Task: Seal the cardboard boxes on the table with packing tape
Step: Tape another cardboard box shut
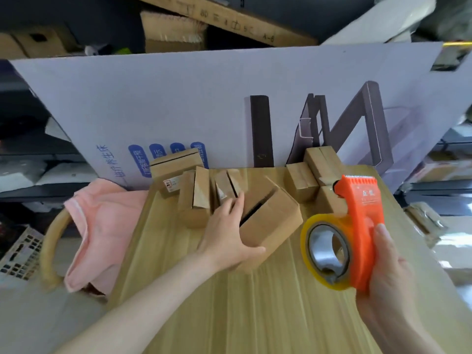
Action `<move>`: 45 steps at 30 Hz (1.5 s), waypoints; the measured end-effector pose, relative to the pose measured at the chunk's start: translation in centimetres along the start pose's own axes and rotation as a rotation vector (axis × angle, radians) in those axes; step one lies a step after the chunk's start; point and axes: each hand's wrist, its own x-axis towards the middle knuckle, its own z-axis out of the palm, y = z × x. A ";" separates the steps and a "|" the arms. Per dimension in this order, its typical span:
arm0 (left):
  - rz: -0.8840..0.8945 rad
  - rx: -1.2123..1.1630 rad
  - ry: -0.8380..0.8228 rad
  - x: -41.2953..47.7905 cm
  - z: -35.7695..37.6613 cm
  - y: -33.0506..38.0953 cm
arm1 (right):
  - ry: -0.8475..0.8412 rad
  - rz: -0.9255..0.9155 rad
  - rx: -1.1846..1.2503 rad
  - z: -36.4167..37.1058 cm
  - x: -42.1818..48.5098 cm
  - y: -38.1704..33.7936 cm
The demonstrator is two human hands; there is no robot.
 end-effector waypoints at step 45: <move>0.241 0.504 -0.241 -11.7 20.4 3.7 | -0.351 0.278 -0.600 -15.7 0.9 2.9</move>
